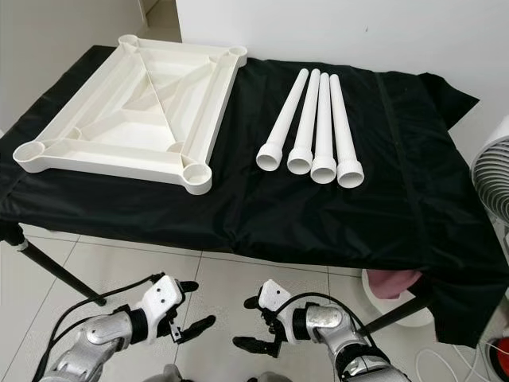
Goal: Building children table
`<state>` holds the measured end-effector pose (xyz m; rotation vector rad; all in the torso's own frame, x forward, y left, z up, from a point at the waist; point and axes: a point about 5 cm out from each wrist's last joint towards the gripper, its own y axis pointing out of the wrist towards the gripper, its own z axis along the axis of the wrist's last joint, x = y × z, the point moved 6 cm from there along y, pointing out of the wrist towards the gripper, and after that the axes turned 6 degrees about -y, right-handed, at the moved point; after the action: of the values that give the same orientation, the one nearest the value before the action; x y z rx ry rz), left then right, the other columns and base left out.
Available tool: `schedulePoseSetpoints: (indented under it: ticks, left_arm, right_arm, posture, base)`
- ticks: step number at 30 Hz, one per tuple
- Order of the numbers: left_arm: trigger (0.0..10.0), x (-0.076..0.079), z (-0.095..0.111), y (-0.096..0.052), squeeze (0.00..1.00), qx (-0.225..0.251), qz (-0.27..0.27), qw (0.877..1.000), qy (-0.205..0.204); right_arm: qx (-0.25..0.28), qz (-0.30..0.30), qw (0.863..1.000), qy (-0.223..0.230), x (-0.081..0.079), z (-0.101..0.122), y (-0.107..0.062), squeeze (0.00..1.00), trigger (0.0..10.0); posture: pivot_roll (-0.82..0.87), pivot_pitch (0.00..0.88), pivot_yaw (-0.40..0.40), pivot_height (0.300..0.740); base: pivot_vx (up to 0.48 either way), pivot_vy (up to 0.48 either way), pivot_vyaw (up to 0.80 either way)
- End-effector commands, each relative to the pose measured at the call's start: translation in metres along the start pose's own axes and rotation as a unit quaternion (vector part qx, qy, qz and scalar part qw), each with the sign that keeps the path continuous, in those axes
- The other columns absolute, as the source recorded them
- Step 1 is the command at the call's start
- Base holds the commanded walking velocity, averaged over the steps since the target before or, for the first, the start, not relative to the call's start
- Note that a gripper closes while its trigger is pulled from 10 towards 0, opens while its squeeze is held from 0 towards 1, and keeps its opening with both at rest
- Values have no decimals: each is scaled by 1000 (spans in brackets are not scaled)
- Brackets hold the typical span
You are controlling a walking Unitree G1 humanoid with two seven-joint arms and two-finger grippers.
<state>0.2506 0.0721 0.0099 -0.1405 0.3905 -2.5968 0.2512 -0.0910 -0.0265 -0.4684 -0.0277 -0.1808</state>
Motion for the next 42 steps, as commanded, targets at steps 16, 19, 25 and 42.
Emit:
schedulePoseSetpoints:
  ticks: [16, 19, 25, 42]
  left_arm:
    - [10000, 19, 58, -21, 0, 37, -123, 992, 22]
    - [10000, 14, 66, -21, 0, 45, -122, 991, 30]
    - [10000, 5, 98, -21, 0, 80, -114, 990, 34]
    - [10000, -34, 154, -19, 0, 184, 2, 983, -1]
  right_arm:
    - [89, 77, 990, -81, 6, 54, -42, 0, 10000]
    - [100, 69, 988, -92, 12, 64, -48, 0, 10000]
    - [140, 25, 984, -107, 34, 92, -59, 0, 10000]
    - [304, -249, 917, -65, 111, 174, -84, 0, 10000]
  posture:
    - [-25, 49, 18, 740]
    - [-29, 39, 22, 740]
    - [-43, 7, 36, 740]
    - [-68, 0, 67, 740]
  base:
    - [0, 0, 0]
    - [0, 0, 0]
    - [0, 0, 0]
    - [0, 0, 0]
